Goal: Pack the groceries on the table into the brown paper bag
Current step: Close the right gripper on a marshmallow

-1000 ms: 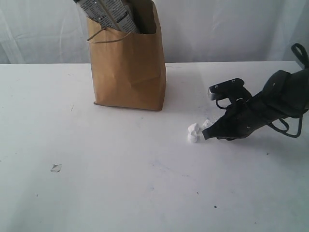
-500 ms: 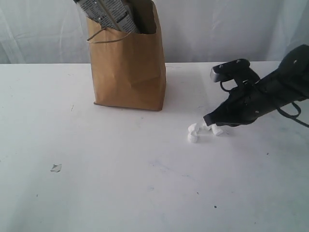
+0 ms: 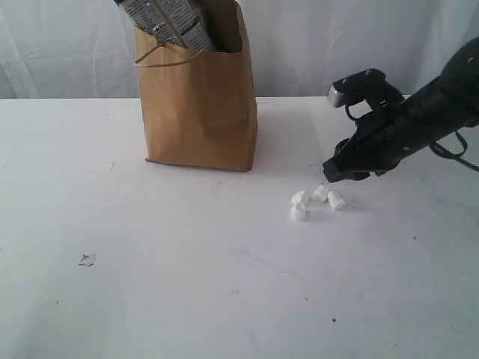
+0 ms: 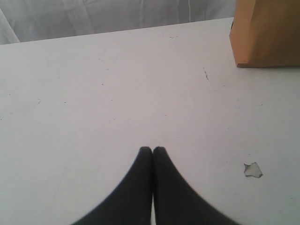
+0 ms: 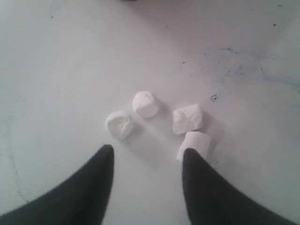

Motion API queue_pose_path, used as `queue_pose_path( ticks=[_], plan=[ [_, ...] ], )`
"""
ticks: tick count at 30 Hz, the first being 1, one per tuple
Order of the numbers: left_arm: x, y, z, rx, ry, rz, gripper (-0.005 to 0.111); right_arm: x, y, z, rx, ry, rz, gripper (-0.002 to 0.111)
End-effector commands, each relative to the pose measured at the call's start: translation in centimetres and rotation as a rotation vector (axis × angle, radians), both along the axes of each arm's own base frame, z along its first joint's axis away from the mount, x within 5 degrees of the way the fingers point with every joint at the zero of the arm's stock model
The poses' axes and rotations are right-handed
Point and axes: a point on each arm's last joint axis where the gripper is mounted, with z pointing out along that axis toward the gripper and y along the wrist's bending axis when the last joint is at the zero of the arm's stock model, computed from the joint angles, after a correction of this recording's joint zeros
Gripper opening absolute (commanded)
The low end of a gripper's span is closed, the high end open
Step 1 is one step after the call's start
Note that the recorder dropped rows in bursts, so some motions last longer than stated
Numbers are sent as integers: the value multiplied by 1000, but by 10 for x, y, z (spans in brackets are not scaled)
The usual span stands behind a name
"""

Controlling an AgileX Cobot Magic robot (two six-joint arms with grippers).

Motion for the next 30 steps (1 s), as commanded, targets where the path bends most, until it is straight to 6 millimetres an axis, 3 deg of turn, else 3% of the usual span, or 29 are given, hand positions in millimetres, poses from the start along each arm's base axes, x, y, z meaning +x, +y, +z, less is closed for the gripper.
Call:
queue_pose_path(
  ticks=[1, 8, 18, 27, 30],
  plan=[
    [-1, -1, -2, 16, 0, -17, 0, 12, 0, -21, -31, -15, -14, 58],
    [-1, -4, -2, 5, 4, -53, 0, 20, -1, -52, -57, 21, -41, 58],
    [-1, -5, -2, 3, 5, -59, 0, 26, -3, -56, -75, -22, -72, 52],
    [-1, -6, -2, -2, 7, -73, 0, 27, -3, -75, -81, 27, -70, 51],
    [-1, -6, -2, -2, 7, -73, 0, 27, -3, -75, -82, 26, -71, 42]
  ],
)
